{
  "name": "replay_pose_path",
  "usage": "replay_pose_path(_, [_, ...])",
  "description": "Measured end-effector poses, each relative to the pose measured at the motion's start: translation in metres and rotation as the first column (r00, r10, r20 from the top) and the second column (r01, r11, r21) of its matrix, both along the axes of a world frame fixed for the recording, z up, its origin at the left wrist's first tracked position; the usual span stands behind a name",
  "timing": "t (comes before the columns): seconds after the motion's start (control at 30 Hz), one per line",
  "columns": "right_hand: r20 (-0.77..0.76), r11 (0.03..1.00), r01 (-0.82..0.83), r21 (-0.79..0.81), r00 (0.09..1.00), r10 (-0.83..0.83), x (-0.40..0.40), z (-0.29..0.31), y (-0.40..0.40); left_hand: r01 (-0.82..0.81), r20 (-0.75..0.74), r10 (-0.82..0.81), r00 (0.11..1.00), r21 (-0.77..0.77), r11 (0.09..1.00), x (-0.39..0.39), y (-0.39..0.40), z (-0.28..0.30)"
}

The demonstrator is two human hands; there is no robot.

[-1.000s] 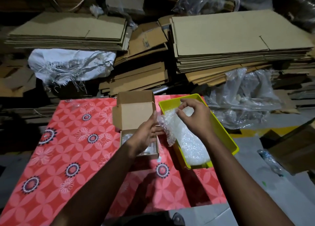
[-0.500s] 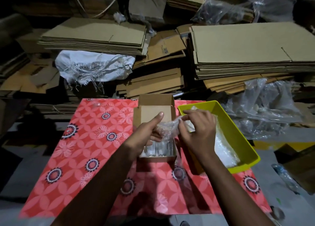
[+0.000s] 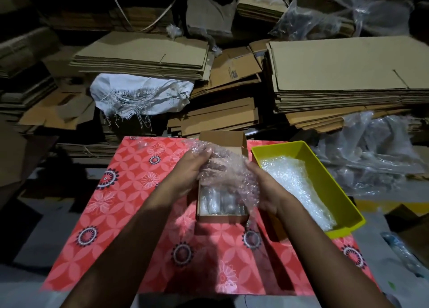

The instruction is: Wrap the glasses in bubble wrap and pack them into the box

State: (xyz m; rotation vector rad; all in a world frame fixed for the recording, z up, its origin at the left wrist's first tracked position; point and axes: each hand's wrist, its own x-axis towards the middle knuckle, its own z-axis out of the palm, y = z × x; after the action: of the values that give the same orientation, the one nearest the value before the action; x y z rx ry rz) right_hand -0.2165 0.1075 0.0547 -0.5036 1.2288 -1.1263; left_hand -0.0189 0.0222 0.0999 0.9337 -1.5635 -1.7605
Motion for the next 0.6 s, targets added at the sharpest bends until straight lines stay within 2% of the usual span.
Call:
replay_pose_path(0.2, [-0.005, 0.976, -0.043, -0.214, 0.999, 0.043, 0.0, 0.019, -0.013, -0.069, 0.111, 0.083, 0.99, -0.127, 0.989, 0.015, -0.013, 0.011])
replay_pose_path(0.3, [-0.272, 0.956, -0.176, -0.233, 0.956, 0.11, -0.002, 0.025, -0.015, -0.082, 0.13, 0.115, 0.985, -0.239, 0.968, 0.02, -0.015, 0.013])
replay_pose_path(0.37, [-0.362, 0.933, -0.249, -0.26, 0.921, 0.145, -0.003, 0.029, -0.015, -0.09, 0.12, 0.13, 0.984, -0.292, 0.952, 0.023, -0.015, 0.012])
replay_pose_path(0.43, [-0.42, 0.907, -0.254, -0.337, 0.902, 0.096, -0.004, 0.039, -0.017, -0.112, 0.099, 0.146, 0.984, -0.292, 0.95, 0.026, -0.017, 0.014])
replay_pose_path(0.5, [-0.427, 0.879, -0.201, -0.432, 0.904, -0.003, -0.008, 0.048, -0.02, -0.1, 0.066, 0.118, 0.991, -0.226, 0.969, 0.03, -0.018, 0.016])
replay_pose_path(0.6, [-0.429, 0.82, -0.27, -0.504, 0.903, 0.034, -0.019, 0.052, -0.022, -0.115, 0.041, 0.129, 0.991, -0.253, 0.961, 0.035, -0.016, 0.019])
